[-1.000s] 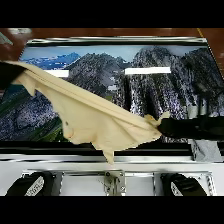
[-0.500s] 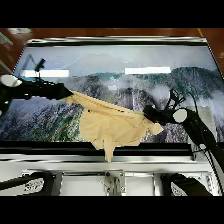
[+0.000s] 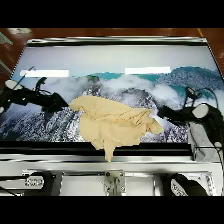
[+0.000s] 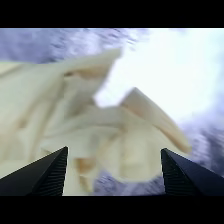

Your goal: Fold the shirts.

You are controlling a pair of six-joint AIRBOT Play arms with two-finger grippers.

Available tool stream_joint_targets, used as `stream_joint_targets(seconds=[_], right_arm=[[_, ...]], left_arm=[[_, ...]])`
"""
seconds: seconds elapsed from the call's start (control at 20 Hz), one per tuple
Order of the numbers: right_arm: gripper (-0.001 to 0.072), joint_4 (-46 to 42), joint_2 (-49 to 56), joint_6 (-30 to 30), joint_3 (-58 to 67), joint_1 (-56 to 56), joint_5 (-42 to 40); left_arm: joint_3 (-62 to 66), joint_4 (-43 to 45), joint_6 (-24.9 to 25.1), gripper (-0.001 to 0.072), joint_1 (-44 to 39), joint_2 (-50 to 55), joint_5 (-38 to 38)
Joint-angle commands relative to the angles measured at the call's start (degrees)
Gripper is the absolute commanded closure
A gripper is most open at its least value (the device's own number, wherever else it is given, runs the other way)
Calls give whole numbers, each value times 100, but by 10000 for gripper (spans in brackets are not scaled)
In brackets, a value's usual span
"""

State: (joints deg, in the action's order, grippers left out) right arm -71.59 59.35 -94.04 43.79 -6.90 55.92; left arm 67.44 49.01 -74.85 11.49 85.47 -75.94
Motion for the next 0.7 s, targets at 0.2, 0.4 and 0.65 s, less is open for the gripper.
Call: stream_joint_targets(seconds=[0.2,0.4,0.65], right_arm=[[23,564,-522,1058,-994,-2350,1497],[23,1174,-522,1075,-1231,-2369,1097],[23,1276,-522,1071,-1233,-2369,953]], left_arm=[[-2627,-68,212,-5,713,-1250,-629],[-4004,-1456,713,-2,-120,-1292,654],[-4144,-2365,732,-1,-1320,-1196,1886]])
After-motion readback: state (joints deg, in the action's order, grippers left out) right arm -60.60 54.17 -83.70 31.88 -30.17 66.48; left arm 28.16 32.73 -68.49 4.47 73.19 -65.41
